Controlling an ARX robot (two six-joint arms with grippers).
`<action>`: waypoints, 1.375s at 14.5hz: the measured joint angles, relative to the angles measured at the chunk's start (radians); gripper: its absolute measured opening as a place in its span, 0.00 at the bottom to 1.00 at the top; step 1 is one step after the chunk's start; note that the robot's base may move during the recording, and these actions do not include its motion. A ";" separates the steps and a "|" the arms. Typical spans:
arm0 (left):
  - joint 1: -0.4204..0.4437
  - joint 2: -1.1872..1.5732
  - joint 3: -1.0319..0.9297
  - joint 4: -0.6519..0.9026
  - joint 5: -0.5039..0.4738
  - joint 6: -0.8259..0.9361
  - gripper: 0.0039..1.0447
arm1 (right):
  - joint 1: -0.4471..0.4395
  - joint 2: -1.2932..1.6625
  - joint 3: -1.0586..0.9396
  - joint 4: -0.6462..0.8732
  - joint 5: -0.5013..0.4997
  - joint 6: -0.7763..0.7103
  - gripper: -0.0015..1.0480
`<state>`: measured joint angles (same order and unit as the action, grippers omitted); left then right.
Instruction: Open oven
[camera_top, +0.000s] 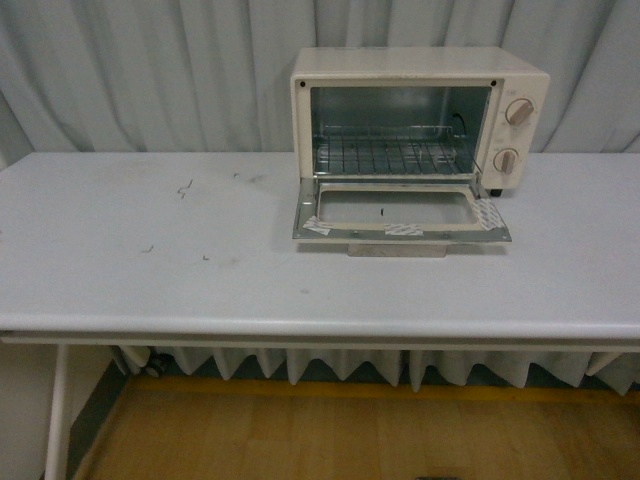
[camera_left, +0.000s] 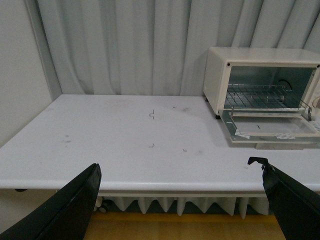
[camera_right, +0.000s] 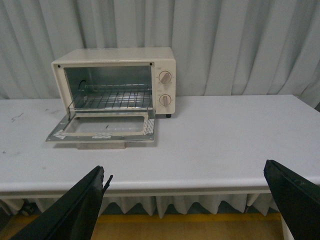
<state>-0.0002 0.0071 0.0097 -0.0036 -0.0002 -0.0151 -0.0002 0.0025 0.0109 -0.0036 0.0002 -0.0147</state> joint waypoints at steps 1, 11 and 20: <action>0.000 0.000 0.000 0.000 0.000 0.000 0.94 | 0.000 0.000 0.000 0.000 0.000 0.000 0.94; 0.000 0.000 0.000 0.000 -0.001 0.000 0.94 | 0.000 0.000 0.000 0.001 0.000 0.000 0.94; 0.000 0.000 0.000 0.000 0.000 0.001 0.94 | 0.000 0.000 0.000 0.002 0.000 0.000 0.94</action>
<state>-0.0002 0.0071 0.0097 -0.0032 -0.0002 -0.0143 -0.0002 0.0025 0.0109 -0.0017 -0.0002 -0.0147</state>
